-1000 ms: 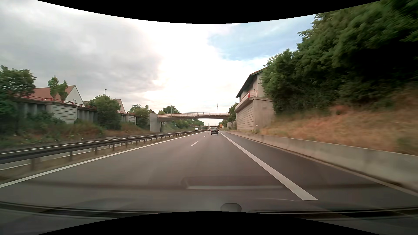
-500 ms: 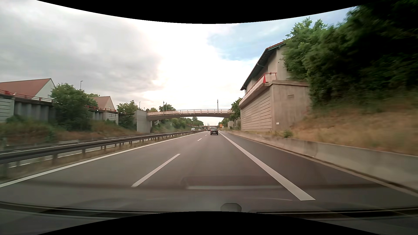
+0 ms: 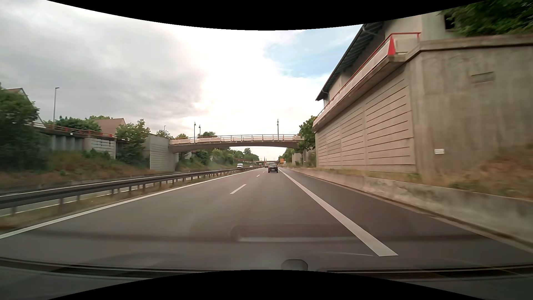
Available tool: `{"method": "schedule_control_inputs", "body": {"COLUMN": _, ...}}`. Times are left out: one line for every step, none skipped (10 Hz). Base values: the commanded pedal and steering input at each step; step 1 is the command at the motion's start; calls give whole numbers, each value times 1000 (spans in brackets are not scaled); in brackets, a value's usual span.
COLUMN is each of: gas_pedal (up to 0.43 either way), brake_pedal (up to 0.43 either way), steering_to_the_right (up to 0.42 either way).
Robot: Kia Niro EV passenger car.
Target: Follow the waypoints while adhering to traffic rules and regulations
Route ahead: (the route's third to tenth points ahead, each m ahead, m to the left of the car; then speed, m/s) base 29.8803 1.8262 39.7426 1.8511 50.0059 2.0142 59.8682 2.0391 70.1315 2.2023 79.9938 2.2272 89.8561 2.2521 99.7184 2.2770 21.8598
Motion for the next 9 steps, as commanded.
{"method": "schedule_control_inputs", "body": {"gas_pedal": 209, "brake_pedal": 0, "steering_to_the_right": -3}}
{"method": "schedule_control_inputs", "body": {"gas_pedal": 209, "brake_pedal": 0, "steering_to_the_right": -3}}
{"method": "schedule_control_inputs", "body": {"gas_pedal": 209, "brake_pedal": 0, "steering_to_the_right": -4}}
{"method": "schedule_control_inputs", "body": {"gas_pedal": 209, "brake_pedal": 0, "steering_to_the_right": -3}}
{"method": "schedule_control_inputs", "body": {"gas_pedal": 209, "brake_pedal": 0, "steering_to_the_right": -3}}
{"method": "schedule_control_inputs", "body": {"gas_pedal": 209, "brake_pedal": 0, "steering_to_the_right": -4}}
{"method": "schedule_control_inputs", "body": {"gas_pedal": 209, "brake_pedal": 0, "steering_to_the_right": -3}}
{"method": "schedule_control_inputs", "body": {"gas_pedal": 209, "brake_pedal": 0, "steering_to_the_right": -3}}
{"method": "schedule_control_inputs", "body": {"gas_pedal": 220, "brake_pedal": 0, "steering_to_the_right": -4}}
